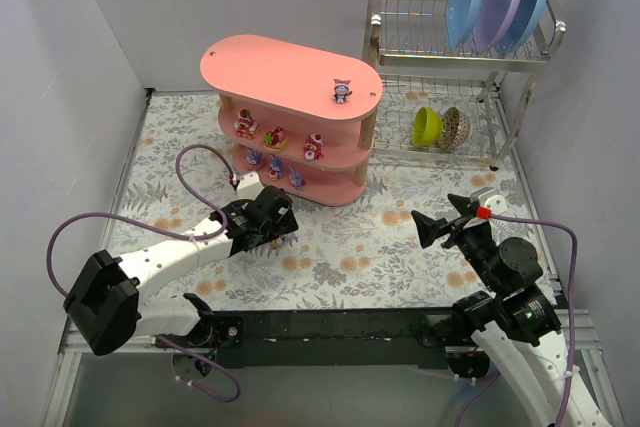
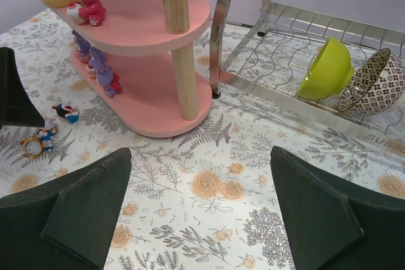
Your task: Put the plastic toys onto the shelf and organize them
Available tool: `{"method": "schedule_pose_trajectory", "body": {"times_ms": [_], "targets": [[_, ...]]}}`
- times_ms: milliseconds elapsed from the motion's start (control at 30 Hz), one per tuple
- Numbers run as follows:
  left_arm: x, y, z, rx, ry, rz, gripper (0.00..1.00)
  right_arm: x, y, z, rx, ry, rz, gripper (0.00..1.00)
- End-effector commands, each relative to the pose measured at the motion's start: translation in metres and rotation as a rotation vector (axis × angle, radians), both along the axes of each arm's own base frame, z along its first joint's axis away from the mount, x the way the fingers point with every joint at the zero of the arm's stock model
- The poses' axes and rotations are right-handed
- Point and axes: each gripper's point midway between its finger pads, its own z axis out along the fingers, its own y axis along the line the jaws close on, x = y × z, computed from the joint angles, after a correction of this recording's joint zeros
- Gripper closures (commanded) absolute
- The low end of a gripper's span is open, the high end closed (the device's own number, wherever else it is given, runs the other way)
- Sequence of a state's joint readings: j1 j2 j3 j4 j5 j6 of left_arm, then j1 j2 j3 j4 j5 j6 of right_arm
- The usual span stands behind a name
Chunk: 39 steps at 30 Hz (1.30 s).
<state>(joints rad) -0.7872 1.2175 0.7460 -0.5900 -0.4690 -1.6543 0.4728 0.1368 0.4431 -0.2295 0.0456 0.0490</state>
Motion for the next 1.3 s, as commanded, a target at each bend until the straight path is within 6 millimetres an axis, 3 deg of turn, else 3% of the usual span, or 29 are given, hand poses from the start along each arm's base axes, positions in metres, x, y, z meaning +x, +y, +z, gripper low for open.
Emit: {"method": "schedule_pose_trajectory", "body": {"times_ms": [0,500,833,967,1100,1267], "targets": [[0.012,-0.001,0.004,0.0,-0.035,0.039,0.02,-0.001,0.002,0.016,0.027,-0.06,0.01,0.02],[0.003,-0.003,-0.026,-0.042,0.039,0.141,0.19,-0.001,0.001,0.018,0.029,-0.068,0.008,0.02],[-0.005,0.001,-0.043,-0.086,0.044,0.19,0.37,-0.002,0.001,0.018,0.032,-0.068,0.007,0.02],[-0.006,0.003,-0.049,-0.082,0.042,0.189,0.48,-0.002,0.001,0.018,0.03,-0.069,0.008,0.02],[-0.005,0.0,-0.051,-0.083,0.04,0.158,0.68,-0.001,0.001,0.017,0.029,-0.068,0.008,0.02],[-0.006,-0.01,-0.047,-0.045,0.044,0.014,0.84,-0.001,0.001,0.017,0.028,-0.065,0.01,0.02]]}}
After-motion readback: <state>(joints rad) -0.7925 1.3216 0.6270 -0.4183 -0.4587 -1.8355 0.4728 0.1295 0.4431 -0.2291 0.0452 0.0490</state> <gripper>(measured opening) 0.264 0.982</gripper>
